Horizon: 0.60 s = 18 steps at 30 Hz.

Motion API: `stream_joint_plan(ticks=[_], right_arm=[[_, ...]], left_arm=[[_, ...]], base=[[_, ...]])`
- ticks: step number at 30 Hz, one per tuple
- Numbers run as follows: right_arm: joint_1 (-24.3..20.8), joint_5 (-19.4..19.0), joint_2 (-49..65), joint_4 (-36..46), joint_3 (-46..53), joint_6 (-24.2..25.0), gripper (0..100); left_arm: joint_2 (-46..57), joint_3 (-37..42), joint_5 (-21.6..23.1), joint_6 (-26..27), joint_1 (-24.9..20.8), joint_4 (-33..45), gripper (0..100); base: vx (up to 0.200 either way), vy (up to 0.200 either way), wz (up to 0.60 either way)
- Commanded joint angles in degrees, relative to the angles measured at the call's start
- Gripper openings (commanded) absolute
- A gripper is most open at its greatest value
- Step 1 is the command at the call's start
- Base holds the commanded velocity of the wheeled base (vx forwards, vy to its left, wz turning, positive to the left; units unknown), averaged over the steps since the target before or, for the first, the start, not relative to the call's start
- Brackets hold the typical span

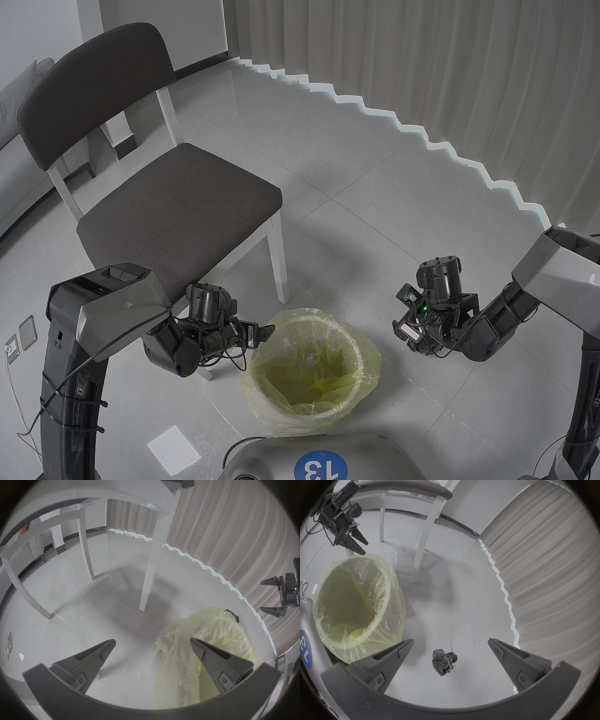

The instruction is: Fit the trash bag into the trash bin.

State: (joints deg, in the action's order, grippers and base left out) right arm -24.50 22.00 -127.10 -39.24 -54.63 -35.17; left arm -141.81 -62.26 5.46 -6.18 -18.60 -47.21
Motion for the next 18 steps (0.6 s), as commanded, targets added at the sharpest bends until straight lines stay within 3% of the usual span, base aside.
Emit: stream_joint_plan(ticks=[1,18], right_arm=[[0.33,-0.03,0.19,-0.49,1.01,-0.07,100],[0.86,-0.03,0.19,-1.28,2.77,-0.43,100]], left_arm=[[-1.89,-1.99,-0.36,0.47,0.59,0.54,100],[-3.29,-2.61,-0.54,1.7,1.9,1.6,100]], base=[[0.0,0.0,0.0],[0.0,0.0,0.0]])
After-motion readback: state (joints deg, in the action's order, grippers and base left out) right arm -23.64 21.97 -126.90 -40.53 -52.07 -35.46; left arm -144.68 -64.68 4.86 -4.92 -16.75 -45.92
